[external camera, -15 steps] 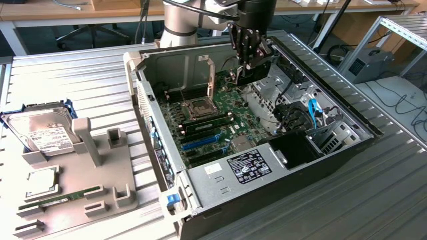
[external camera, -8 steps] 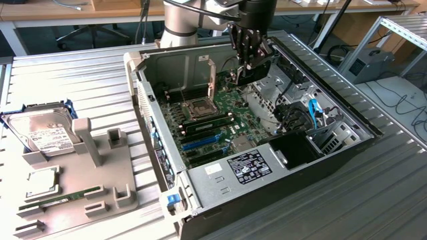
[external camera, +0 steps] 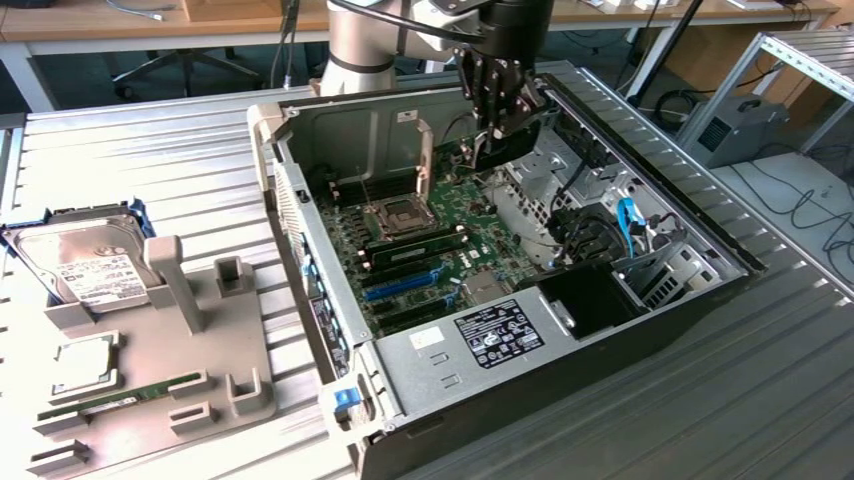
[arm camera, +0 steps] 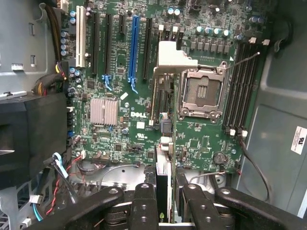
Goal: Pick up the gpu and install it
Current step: 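Insert the gpu into the slot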
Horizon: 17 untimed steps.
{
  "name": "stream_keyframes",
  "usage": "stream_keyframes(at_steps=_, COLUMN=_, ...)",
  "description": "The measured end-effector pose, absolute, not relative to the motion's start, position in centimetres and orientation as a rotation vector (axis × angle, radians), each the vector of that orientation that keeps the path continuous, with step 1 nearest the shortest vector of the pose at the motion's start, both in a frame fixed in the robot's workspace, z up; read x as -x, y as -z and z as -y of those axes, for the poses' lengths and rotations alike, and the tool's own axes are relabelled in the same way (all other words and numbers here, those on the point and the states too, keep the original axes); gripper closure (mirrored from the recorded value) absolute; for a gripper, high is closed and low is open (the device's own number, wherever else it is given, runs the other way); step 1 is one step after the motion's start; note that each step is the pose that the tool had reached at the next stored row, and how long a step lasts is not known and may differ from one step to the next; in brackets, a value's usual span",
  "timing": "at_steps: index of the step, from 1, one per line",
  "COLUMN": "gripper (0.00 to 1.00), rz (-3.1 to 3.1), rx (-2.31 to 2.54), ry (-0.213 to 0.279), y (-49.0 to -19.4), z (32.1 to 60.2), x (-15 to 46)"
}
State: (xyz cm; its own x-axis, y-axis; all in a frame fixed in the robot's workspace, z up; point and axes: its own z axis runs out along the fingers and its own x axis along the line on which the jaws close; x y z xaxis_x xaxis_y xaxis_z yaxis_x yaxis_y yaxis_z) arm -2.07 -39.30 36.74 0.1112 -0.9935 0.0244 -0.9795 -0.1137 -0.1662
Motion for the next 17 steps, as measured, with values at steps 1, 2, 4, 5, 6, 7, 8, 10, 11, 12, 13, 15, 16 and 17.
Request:
stream_keyframes(at_steps=1, gripper=0.74, rz=-2.009, rx=2.264, ry=0.196, y=-36.74, z=39.3, x=2.07)
stream_keyframes(at_steps=2, gripper=0.74, rz=-2.003, rx=2.269, ry=0.196, y=-36.73, z=39.29, x=2.07)
stream_keyframes(at_steps=4, gripper=0.74, rz=-1.992, rx=2.277, ry=0.195, y=-36.73, z=39.29, x=2.07)
stream_keyframes(at_steps=5, gripper=0.74, rz=-1.992, rx=2.278, ry=0.195, y=-36.73, z=39.29, x=2.07)
stream_keyframes(at_steps=6, gripper=0.74, rz=-1.992, rx=2.278, ry=0.195, y=-36.73, z=39.29, x=2.07)
stream_keyframes(at_steps=7, gripper=0.74, rz=-1.999, rx=2.272, ry=0.195, y=-36.73, z=39.3, x=2.07)
stream_keyframes(at_steps=8, gripper=0.74, rz=-2.01, rx=2.262, ry=0.196, y=-36.7, z=39.3, x=2.06)
stream_keyframes(at_steps=10, gripper=0.74, rz=-2.038, rx=2.239, ry=0.198, y=-36.67, z=39.3, x=2.07)
stream_keyframes(at_steps=11, gripper=0.74, rz=-2.047, rx=2.232, ry=0.199, y=-36.67, z=39.3, x=2.07)
stream_keyframes(at_steps=12, gripper=0.74, rz=-2.047, rx=2.233, ry=0.198, y=-36.67, z=39.3, x=2.07)
stream_keyframes(at_steps=13, gripper=0.74, rz=-2.052, rx=2.238, ry=0.188, y=-36.65, z=39.3, x=2.07)
stream_keyframes(at_steps=15, gripper=0.74, rz=-2.078, rx=2.267, ry=0.13, y=-36.6, z=39.3, x=2.07)
stream_keyframes(at_steps=16, gripper=0.74, rz=-2.088, rx=2.278, ry=0.106, y=-36.59, z=39.3, x=2.07)
stream_keyframes(at_steps=17, gripper=0.74, rz=-2.095, rx=2.286, ry=0.089, y=-36.58, z=39.29, x=2.07)
